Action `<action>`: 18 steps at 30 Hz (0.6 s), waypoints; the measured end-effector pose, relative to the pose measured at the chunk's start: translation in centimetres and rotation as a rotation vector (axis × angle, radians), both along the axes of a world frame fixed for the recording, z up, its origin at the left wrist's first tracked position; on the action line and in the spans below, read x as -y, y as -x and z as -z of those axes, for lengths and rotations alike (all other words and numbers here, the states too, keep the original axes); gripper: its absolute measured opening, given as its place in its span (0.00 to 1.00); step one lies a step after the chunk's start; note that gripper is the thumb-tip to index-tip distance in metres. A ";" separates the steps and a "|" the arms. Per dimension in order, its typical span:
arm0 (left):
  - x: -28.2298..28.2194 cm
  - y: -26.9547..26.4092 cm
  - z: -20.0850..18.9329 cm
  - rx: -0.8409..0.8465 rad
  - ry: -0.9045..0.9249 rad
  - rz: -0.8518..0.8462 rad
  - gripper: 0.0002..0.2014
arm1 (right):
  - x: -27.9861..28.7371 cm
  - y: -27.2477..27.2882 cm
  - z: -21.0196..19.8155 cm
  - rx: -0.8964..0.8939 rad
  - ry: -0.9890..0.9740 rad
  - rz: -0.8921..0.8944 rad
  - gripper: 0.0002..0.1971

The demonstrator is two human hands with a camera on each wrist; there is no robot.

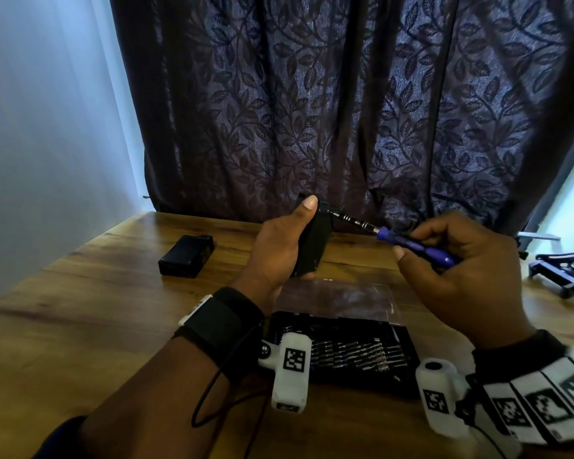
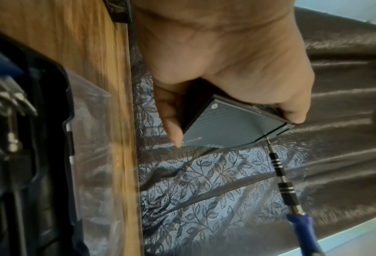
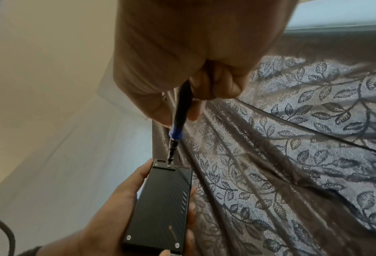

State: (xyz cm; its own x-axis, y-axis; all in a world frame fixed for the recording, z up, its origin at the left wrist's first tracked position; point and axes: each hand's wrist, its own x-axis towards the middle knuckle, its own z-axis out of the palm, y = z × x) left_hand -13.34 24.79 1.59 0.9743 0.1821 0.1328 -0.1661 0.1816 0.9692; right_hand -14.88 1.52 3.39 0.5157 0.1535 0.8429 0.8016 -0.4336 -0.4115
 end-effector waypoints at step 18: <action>-0.3 -1.0 0.5 -0.018 -0.166 -0.047 0.60 | 0.6 -0.9 0.0 0.053 0.166 0.128 0.10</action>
